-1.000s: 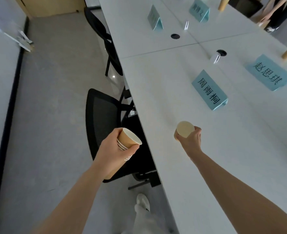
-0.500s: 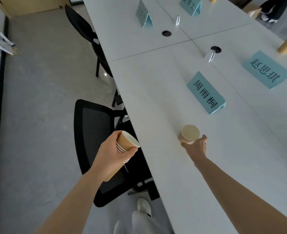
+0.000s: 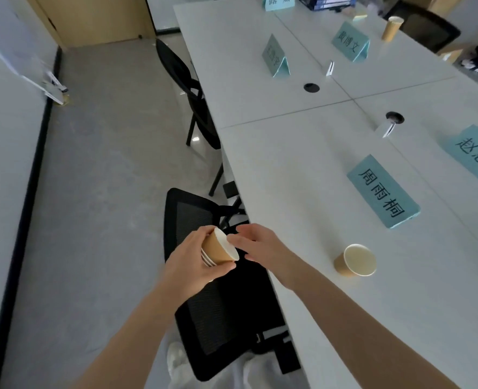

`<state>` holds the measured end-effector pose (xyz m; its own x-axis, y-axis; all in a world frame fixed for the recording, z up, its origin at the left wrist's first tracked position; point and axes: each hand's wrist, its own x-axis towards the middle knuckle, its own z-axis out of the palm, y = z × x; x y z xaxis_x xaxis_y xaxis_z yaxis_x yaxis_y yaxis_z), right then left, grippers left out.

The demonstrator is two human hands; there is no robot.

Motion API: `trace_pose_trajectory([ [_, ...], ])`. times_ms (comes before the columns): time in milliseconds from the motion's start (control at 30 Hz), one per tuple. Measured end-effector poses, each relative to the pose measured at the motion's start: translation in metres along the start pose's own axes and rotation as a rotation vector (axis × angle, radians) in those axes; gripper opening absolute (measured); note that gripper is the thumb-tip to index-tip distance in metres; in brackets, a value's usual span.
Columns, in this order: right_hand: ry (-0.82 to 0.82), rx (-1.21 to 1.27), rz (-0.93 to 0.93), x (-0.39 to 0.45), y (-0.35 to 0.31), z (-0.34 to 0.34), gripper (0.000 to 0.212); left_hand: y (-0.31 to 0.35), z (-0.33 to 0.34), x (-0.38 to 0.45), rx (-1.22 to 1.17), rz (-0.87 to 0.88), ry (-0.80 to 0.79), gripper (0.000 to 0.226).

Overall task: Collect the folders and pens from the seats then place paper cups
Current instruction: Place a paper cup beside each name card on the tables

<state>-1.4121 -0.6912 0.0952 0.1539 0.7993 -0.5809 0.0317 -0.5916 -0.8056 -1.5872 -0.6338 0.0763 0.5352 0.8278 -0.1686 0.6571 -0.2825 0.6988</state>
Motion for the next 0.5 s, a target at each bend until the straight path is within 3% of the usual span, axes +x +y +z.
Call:
trace_pose_trajectory([
  [167,-0.107,-0.249,-0.012,0.040,-0.058,0.064,0.089,-0.041,-0.053,0.022,-0.030,-0.002,0.005,0.083],
  [333,-0.133,-0.269,-0.040,0.092,-0.107,0.129,0.041,-0.098,-0.122,0.056,-0.144,-0.017,-0.060,0.086],
  [500,-0.150,-0.208,0.036,0.141,-0.156,0.197,0.038,-0.163,-0.194,0.092,-0.065,-0.006,-0.115,0.097],
])
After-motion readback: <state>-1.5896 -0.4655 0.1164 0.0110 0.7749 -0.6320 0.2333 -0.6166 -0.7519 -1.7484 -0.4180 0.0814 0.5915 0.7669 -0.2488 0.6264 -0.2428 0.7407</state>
